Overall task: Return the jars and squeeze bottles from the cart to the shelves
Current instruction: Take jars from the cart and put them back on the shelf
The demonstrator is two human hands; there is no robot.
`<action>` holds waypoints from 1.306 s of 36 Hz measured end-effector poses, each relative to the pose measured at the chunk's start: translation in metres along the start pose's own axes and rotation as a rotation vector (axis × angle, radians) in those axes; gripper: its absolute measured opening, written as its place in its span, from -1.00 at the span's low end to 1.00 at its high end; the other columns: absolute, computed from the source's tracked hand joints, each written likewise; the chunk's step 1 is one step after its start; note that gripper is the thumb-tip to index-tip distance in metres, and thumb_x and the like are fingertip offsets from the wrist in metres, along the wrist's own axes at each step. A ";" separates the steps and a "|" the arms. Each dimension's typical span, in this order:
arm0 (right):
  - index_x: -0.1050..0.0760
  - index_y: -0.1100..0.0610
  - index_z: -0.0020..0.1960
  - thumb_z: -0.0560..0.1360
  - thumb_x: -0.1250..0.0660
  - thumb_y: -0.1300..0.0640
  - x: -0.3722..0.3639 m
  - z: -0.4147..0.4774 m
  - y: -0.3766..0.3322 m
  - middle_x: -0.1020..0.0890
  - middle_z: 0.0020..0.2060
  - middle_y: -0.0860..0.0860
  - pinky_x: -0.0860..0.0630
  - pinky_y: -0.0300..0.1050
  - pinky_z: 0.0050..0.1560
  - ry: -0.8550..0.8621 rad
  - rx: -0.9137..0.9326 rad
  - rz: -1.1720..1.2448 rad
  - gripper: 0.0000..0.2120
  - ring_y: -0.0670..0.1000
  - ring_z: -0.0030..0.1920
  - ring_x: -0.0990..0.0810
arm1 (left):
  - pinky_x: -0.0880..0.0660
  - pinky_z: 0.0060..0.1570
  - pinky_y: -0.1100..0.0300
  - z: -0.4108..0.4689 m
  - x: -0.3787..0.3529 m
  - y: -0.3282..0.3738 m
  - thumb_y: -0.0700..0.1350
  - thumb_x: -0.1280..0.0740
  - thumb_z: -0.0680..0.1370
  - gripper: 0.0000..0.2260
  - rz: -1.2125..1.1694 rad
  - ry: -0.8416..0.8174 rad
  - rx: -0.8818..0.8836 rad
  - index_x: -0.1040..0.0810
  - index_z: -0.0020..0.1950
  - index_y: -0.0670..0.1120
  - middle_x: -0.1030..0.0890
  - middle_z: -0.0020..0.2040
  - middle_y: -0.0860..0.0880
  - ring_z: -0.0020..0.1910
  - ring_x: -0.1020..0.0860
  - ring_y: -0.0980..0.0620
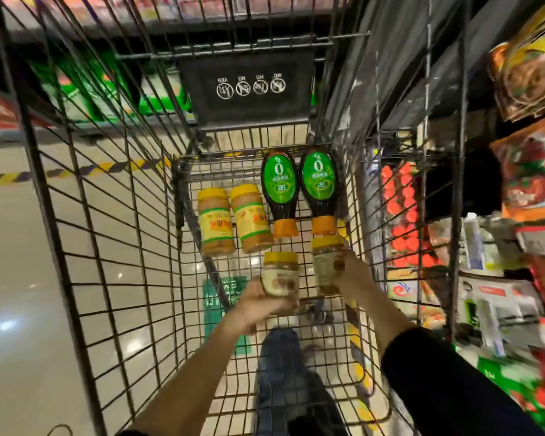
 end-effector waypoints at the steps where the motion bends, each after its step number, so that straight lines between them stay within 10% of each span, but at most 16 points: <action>1: -0.44 0.08 0.16 0.25 -0.51 -0.02 -0.001 0.002 0.000 -0.64 -0.05 0.04 -0.54 -0.11 -0.06 -0.016 -0.004 0.013 -0.46 0.09 -0.02 -0.63 | -0.49 -0.09 0.37 -0.001 0.005 0.000 -0.15 -0.59 0.25 -0.55 0.016 0.002 0.013 -0.55 0.08 0.03 -0.65 0.04 0.01 0.01 -0.60 0.12; 5: -0.41 0.08 0.22 0.15 -0.56 -0.02 -0.011 0.006 0.004 -0.62 0.04 0.07 -0.53 -0.04 0.08 -0.079 -0.013 0.095 -0.31 0.12 0.07 -0.60 | -0.52 0.15 0.12 -0.006 0.015 0.001 0.09 -0.63 0.04 -0.23 -0.015 0.034 0.004 -0.52 0.20 -0.06 -0.65 0.06 -0.01 0.09 -0.60 0.02; 9: -0.34 0.25 0.32 0.35 -0.48 0.20 -0.016 -0.006 -0.002 -0.52 0.18 0.15 -0.42 -0.17 0.06 -0.148 -0.081 0.215 -0.40 0.13 0.19 -0.51 | -0.54 -0.04 0.37 -0.018 0.019 0.011 -0.15 -0.56 0.28 -0.55 -0.024 0.043 -0.013 -0.56 0.13 -0.11 -0.66 0.00 -0.01 -0.03 -0.60 0.10; 14: -0.51 0.16 0.14 0.21 -0.58 0.02 -0.019 -0.014 -0.010 -0.60 -0.05 0.04 -0.45 -0.22 -0.04 -0.046 -0.114 0.206 -0.44 0.07 0.07 -0.59 | -0.41 -0.34 0.52 -0.031 0.019 0.023 -0.20 -0.53 0.33 -0.65 -0.079 0.034 -0.036 -0.48 0.00 0.04 -0.61 -0.05 0.05 -0.11 -0.52 0.25; 20: -0.54 0.16 0.11 0.20 -0.59 0.00 -0.013 -0.037 -0.019 -0.64 0.03 0.07 -0.44 -0.21 -0.08 -0.003 -0.135 0.354 -0.46 0.06 0.01 -0.58 | -0.38 0.05 0.24 -0.049 0.017 0.027 -0.16 -0.53 0.34 -0.62 -0.076 0.078 -0.051 -0.46 0.07 -0.02 -0.57 -0.04 0.07 0.00 -0.51 0.10; 25: -0.55 0.08 -0.01 0.18 -0.59 -0.02 0.006 -0.069 -0.039 -0.63 -0.09 0.01 -0.56 -0.03 0.09 -0.039 0.045 0.374 -0.55 0.06 0.01 -0.62 | -0.33 0.07 0.25 -0.088 0.015 0.044 -0.13 -0.51 0.37 -0.63 -0.065 0.121 -0.112 -0.43 0.07 0.05 -0.50 -0.06 0.10 -0.04 -0.45 0.13; 30: -0.54 -0.07 -0.19 0.21 -0.58 0.03 0.044 -0.137 -0.063 -0.59 -0.29 -0.24 -0.45 -0.35 -0.17 0.033 0.279 0.427 -0.73 -0.21 -0.20 -0.58 | -0.37 -0.18 0.42 -0.141 0.017 0.057 -0.16 -0.52 0.35 -0.59 -0.051 0.171 -0.216 -0.35 -0.04 0.15 -0.54 -0.10 0.16 -0.07 -0.50 0.18; 35: -0.48 0.13 0.08 0.21 -0.57 0.32 0.069 -0.202 -0.062 -0.66 -0.07 -0.02 -0.52 -0.44 -0.28 -0.049 0.352 0.677 -0.50 -0.13 -0.04 -0.65 | -0.48 0.23 -0.01 -0.213 0.020 0.077 -0.04 -0.62 0.17 -0.30 0.025 0.202 -0.345 -0.44 0.24 -0.05 -0.65 0.07 0.00 0.09 -0.60 0.07; 39: -0.46 0.07 0.02 0.20 -0.57 0.34 0.097 -0.253 -0.063 -0.66 -0.07 -0.02 -0.52 -0.38 -0.18 -0.041 0.476 0.729 -0.51 -0.27 -0.22 -0.63 | -0.54 -0.07 0.39 -0.265 0.016 0.100 -0.18 -0.59 0.24 -0.37 0.039 0.246 -0.463 -0.40 0.23 -0.11 -0.64 -0.02 0.03 -0.10 -0.63 0.29; 43: -0.33 0.00 0.00 0.11 -0.63 0.14 0.131 -0.307 -0.066 -0.53 -0.10 -0.22 -0.43 -0.14 0.15 0.084 0.591 0.709 -0.39 -0.19 -0.04 -0.50 | -0.50 0.15 0.18 -0.319 0.008 0.129 0.00 -0.62 0.16 -0.40 0.150 0.352 -0.614 -0.41 0.08 0.10 -0.60 0.02 0.09 -0.01 -0.58 0.20; 47: -0.51 0.03 -0.02 -0.06 -0.62 0.16 0.165 -0.348 -0.060 -0.70 -0.24 -0.19 -0.57 -0.03 0.06 0.235 0.628 0.861 -0.36 -0.17 -0.17 -0.66 | -0.51 -0.16 0.48 -0.363 -0.009 0.160 -0.30 -0.55 0.29 -0.49 0.194 0.329 -0.797 -0.45 0.17 -0.14 -0.62 -0.05 0.08 -0.20 -0.60 0.38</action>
Point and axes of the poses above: each hand's wrist, its own z-axis towards the middle knuckle, its own x-axis out of the back of the hand, y = z × x, the point moved 4 cm from there along z, towards the middle knuckle
